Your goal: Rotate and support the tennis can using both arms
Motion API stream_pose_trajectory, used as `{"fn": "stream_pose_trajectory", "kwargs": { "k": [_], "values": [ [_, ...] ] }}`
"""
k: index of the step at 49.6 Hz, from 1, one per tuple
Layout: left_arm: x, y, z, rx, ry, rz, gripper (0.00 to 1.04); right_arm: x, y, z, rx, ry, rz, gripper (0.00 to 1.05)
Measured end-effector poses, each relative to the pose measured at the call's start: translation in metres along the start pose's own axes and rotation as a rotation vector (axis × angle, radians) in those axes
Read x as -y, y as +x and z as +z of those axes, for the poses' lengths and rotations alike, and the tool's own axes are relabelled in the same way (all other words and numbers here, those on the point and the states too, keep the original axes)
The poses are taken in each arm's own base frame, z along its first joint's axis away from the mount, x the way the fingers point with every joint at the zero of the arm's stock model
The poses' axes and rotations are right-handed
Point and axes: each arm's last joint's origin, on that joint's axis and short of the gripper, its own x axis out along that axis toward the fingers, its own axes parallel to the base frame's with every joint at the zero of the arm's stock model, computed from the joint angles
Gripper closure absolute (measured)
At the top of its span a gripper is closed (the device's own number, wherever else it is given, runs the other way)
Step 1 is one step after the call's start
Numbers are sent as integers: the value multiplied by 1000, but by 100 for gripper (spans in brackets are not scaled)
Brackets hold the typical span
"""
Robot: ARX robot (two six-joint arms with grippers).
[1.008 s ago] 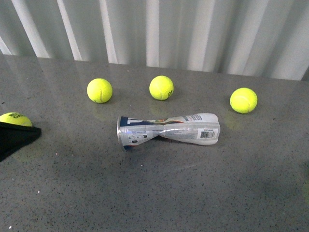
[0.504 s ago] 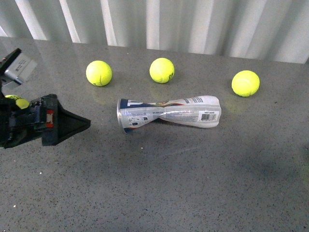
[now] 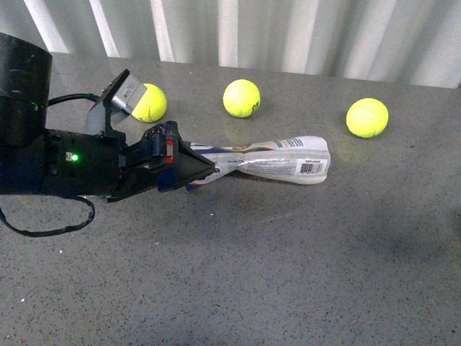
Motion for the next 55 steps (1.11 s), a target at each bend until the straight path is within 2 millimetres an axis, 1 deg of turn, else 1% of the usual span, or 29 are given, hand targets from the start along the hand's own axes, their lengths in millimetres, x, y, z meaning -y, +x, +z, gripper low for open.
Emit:
{"fn": "stream_pose_trajectory", "kwargs": {
  "k": [12,29,30,36,40,44,46,50,52,53,55],
  "values": [
    [0,19,4,1,-20,-30,7,0,0,0,0,0,0,7],
    [-4,40,-2,-7,-73,-77,8,0,0,0,0,0,0,7],
    [-4,41,-2,-4,-77,-80,10,0,0,0,0,0,0,7],
    [-2,46,-2,4,-112,-116,37,0,0,0,0,0,0,7],
    [1,46,-1,19,-125,-142,51,0,0,0,0,0,0,7],
    [3,45,-2,26,-136,-157,62,0,0,0,0,0,0,7],
    [5,44,-3,25,-150,-168,69,0,0,0,0,0,0,7],
    [10,40,-5,17,-154,-181,78,0,0,0,0,0,0,7],
    [15,36,-4,12,-152,-191,85,0,0,0,0,0,0,7],
    [16,35,-3,11,-151,-192,86,0,0,0,0,0,0,7],
    [25,28,0,4,-144,-198,93,0,0,0,0,0,0,7]
  ]
}}
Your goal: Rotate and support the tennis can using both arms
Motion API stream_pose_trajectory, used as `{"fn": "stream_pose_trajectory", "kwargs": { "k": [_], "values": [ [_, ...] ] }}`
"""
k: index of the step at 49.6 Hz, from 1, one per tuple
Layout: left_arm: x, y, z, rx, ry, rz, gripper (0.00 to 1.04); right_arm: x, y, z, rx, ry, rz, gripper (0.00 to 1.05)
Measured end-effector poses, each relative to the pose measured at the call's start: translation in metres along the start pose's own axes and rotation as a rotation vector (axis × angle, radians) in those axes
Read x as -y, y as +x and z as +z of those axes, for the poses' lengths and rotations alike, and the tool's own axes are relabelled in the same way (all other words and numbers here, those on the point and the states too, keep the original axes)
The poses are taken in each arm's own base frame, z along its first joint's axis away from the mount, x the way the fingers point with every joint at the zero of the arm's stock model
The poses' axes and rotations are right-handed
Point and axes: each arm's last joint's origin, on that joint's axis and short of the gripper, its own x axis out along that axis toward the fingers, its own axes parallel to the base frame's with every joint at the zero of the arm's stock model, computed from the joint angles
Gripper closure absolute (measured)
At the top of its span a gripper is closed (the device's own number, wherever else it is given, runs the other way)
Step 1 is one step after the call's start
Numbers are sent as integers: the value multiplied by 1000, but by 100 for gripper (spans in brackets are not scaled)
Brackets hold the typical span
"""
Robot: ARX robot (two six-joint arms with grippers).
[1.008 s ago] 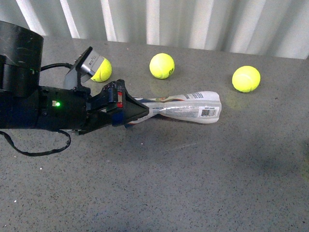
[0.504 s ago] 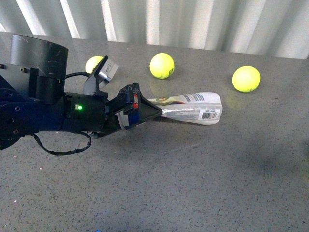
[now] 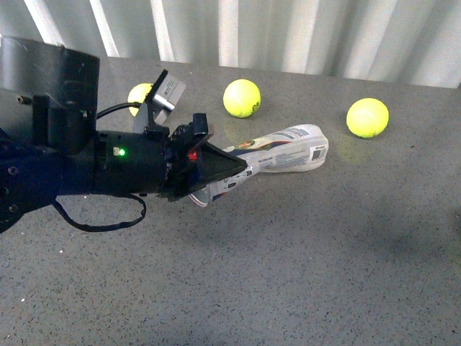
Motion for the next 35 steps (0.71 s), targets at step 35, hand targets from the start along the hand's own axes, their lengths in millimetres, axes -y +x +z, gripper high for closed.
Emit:
{"fn": "stream_pose_trajectory", "kwargs": {
  "k": [35],
  "values": [
    [224,-42,87,-654,1045,421,101,0,0,0,0,0,0,7]
  ]
}}
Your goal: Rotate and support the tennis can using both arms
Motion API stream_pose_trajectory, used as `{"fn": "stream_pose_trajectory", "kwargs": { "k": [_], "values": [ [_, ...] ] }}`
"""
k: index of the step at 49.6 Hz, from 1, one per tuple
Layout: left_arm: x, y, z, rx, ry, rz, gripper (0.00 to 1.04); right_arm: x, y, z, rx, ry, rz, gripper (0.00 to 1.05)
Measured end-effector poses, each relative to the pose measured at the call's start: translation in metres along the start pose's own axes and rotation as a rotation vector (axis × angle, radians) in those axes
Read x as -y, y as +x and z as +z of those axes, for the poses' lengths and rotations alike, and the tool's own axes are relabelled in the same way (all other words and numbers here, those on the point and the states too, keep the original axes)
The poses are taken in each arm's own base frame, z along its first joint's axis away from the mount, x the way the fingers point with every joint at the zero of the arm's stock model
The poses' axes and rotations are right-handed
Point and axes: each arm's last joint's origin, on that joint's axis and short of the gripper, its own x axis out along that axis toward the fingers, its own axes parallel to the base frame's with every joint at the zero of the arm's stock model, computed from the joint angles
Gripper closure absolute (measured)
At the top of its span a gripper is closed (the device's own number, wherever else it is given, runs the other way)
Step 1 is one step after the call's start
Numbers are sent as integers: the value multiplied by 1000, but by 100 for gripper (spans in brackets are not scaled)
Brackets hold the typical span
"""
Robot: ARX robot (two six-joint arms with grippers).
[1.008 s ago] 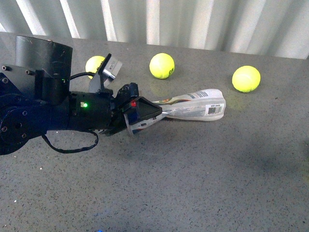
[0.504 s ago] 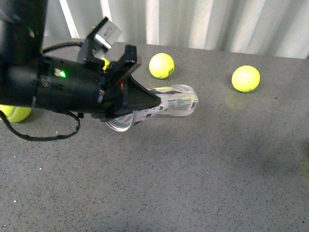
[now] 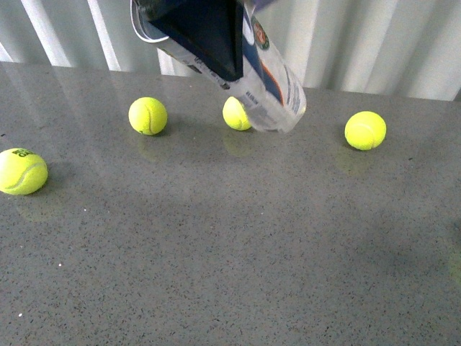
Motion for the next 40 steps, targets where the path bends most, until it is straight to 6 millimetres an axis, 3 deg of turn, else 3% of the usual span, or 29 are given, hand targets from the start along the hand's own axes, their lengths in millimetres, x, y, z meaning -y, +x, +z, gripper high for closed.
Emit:
{"fn": "stream_pose_trajectory", "kwargs": {
  "k": [9,23,32,40],
  "values": [
    [3,22,10,-173,169,11,101,0,0,0,0,0,0,7],
    [4,49,1,-409,383,30,101,0,0,0,0,0,0,7],
    [7,55,-12,-534,510,-102,101,0,0,0,0,0,0,7],
    [13,58,-11,-539,555,-211,101,0,0,0,0,0,0,7]
  ]
}}
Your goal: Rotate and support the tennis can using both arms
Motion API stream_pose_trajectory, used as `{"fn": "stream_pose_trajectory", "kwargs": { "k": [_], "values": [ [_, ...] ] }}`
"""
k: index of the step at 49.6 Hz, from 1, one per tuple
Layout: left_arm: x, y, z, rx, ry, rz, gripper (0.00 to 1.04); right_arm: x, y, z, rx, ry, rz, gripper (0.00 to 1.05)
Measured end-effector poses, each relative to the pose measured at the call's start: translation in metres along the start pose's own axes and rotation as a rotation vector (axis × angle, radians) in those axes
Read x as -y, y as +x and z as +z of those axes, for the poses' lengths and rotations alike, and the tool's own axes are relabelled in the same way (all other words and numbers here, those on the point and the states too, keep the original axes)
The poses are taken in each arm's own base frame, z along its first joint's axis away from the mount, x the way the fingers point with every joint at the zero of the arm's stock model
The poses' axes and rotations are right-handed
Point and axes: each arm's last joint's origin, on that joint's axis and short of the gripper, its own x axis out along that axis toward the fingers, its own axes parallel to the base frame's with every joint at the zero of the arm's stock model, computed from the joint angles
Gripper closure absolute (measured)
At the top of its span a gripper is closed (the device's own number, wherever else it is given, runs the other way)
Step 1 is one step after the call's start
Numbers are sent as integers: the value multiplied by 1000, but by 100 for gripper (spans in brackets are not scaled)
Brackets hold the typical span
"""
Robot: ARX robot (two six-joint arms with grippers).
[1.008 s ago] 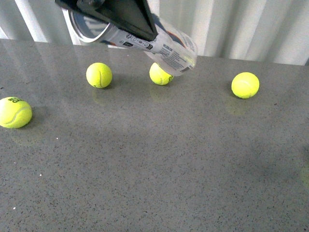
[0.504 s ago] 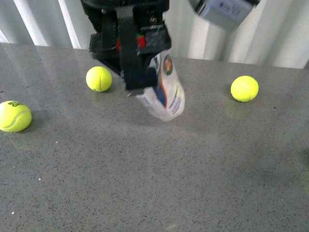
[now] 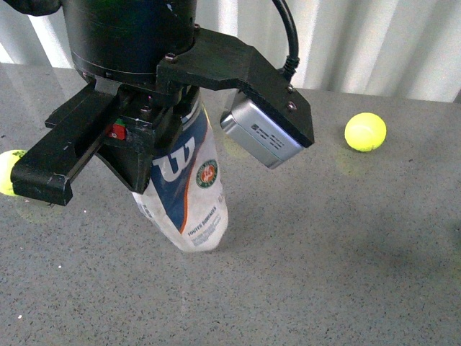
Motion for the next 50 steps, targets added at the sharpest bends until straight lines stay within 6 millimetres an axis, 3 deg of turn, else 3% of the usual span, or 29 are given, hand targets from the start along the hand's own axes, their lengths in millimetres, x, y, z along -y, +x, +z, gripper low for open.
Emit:
{"fn": "stream_pose_trajectory", "kwargs": {
  "k": [26,50],
  "values": [
    [-20,11,23,57,33,-12,101,0,0,0,0,0,0,7],
    [-31,-2,39,132,-9,29,32,0,0,0,0,0,0,7]
  ]
}}
